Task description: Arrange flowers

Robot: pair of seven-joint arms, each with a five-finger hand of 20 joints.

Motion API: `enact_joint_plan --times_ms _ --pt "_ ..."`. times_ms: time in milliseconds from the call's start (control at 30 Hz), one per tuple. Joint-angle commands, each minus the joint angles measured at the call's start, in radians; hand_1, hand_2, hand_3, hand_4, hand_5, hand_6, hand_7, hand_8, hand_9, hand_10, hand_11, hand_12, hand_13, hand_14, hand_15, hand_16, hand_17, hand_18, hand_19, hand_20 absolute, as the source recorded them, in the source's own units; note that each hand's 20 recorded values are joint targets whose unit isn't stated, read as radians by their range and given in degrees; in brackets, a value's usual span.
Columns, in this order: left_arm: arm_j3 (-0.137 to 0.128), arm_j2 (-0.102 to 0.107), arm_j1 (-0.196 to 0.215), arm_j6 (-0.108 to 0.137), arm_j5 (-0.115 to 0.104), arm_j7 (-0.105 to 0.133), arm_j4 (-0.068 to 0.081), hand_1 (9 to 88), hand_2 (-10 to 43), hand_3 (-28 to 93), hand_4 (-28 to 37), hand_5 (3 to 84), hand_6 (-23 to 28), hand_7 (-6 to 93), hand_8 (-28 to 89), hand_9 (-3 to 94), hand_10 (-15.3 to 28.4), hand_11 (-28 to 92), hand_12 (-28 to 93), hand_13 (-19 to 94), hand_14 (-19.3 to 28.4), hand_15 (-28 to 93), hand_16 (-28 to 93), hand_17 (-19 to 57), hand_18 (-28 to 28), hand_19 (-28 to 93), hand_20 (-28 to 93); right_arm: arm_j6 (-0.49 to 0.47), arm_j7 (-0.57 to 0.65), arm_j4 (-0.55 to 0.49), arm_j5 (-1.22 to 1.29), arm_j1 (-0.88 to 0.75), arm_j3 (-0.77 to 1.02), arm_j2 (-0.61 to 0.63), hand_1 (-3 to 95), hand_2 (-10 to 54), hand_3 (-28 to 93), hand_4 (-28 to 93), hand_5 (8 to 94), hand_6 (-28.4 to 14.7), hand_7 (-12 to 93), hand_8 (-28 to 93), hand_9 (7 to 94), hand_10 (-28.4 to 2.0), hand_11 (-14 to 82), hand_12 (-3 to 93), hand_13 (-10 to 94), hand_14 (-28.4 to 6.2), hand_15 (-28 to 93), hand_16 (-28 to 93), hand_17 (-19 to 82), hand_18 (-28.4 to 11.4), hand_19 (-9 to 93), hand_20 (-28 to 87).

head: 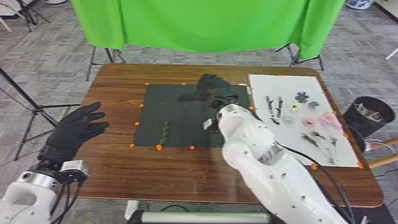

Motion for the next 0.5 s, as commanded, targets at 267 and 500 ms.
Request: enact_joint_plan --times_ms 267,500 --pt "-0.011 -0.031 0.030 0.015 0.020 -0.013 -0.018 29.5 -9.5 68 -23.9 28.8 3.4 25.8 -13 26.6 12.1 32 15 26 14.9 48 -3 -5.9 22.7 51 9 -0.040 0.103 -0.102 0.029 -0.267 0.287 0.428 15.5 -9.5 74 -28 53.7 -6.4 36 -14 61.5 -14.5 44.1 27.1 68 -10.1 78 24 36 -22.7 93 41" --pt "-0.021 -0.034 0.056 0.025 0.020 -0.009 -0.027 29.4 -9.5 68 -23.8 28.8 3.4 25.7 -13 26.6 12.0 32 15 26 14.9 48 -3 -6.0 22.7 51 9 -0.059 0.153 -0.160 -0.016 -0.433 0.437 0.499 15.1 -9.5 75 -28 51.0 -7.1 35 -13 59.5 -15.0 41.6 25.4 67 -10.1 77 22 36 -22.6 93 39"
